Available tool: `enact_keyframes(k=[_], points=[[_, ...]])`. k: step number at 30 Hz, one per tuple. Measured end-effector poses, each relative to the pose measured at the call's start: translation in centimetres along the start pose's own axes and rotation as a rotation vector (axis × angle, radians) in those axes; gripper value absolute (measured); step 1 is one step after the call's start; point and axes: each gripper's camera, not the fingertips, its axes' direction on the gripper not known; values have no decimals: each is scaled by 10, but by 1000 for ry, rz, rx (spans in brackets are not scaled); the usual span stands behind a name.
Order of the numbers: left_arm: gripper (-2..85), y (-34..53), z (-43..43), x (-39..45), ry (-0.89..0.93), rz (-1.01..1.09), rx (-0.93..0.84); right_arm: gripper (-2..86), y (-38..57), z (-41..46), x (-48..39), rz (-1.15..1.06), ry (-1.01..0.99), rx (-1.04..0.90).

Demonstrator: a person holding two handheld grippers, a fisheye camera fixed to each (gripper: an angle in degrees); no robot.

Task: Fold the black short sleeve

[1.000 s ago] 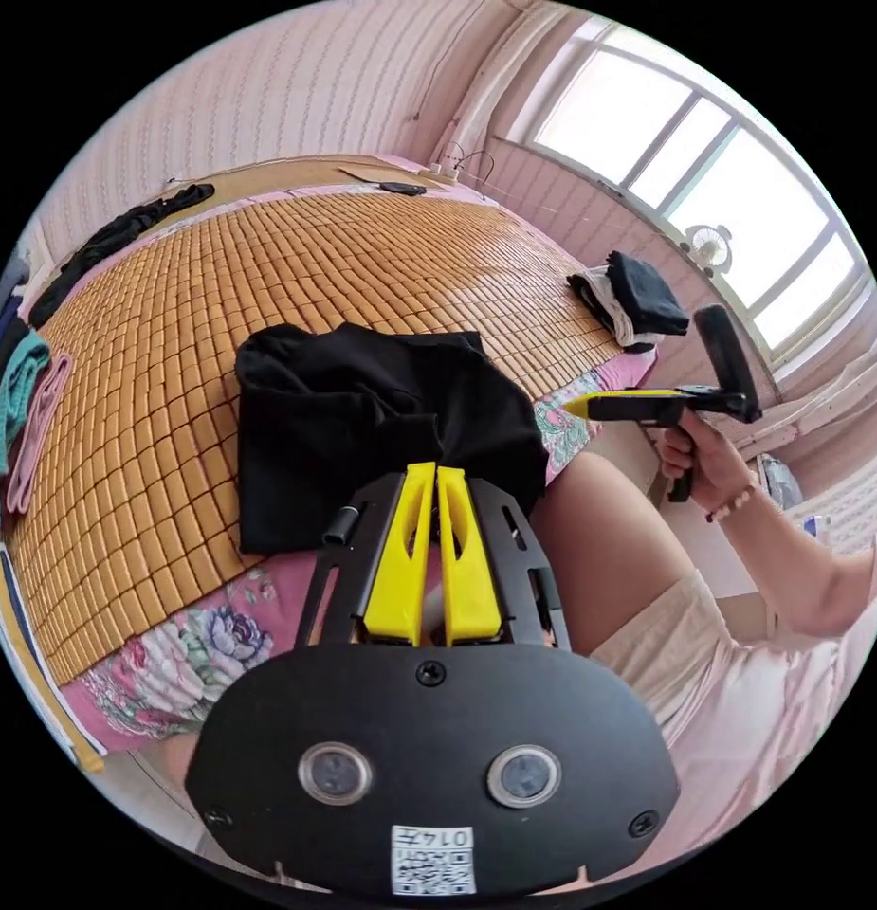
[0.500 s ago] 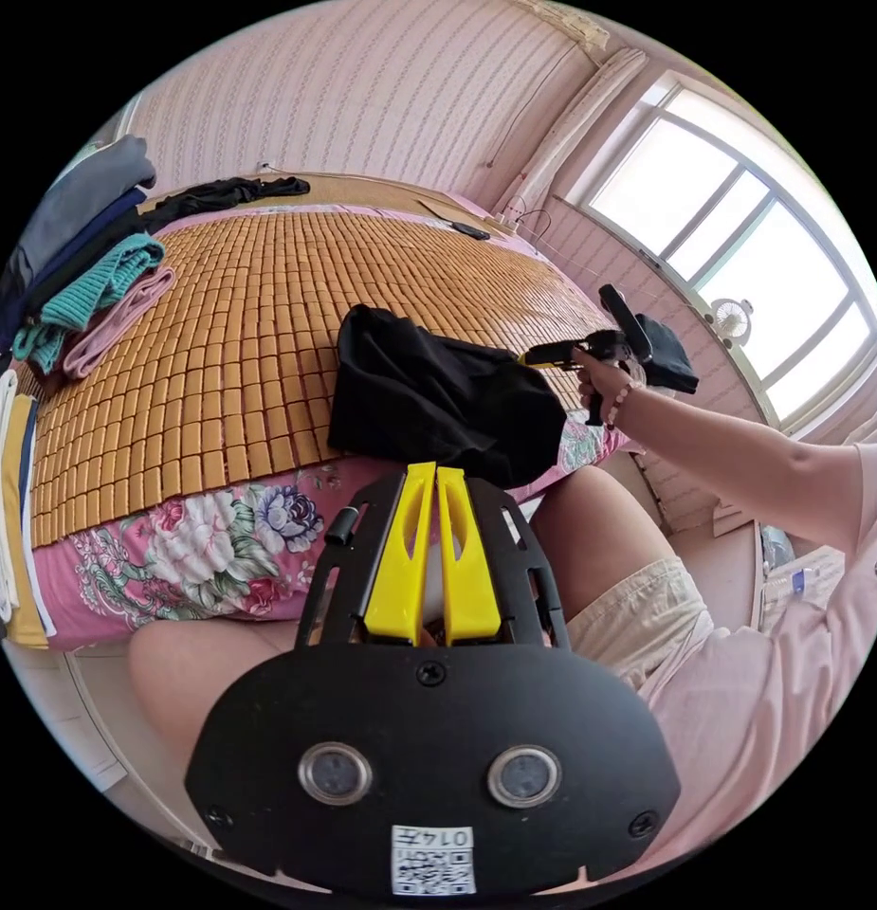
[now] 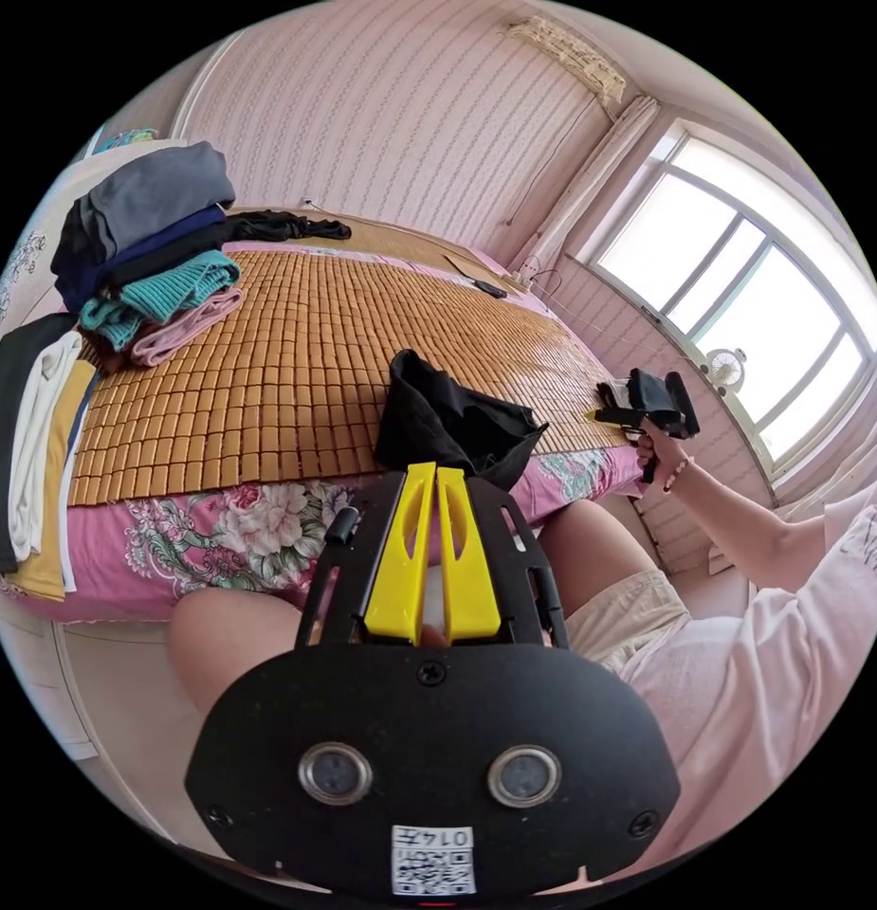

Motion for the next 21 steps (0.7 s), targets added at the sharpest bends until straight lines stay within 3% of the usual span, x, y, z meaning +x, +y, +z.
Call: enact_keyframes(k=[6,10,14,19,21], points=[[-10,26,-31,-1,-28,-20,-20,95,-26,30,-34,-43,54,-53],[-10,40,-48,-5,-48,-41,-31,57,-36,56,-44,-62,183,-174],[-10,48,-60,-4,-49,-54,-12,25,-15,36,-32,44,75,-72],[-10,57,-95,-5,-30,-49,66,12,15,-17,-15,-4,-138,-47],[-10,56,-112,-6,-27,-38,110,9,33,-58,-8,-35,-329,-6]])
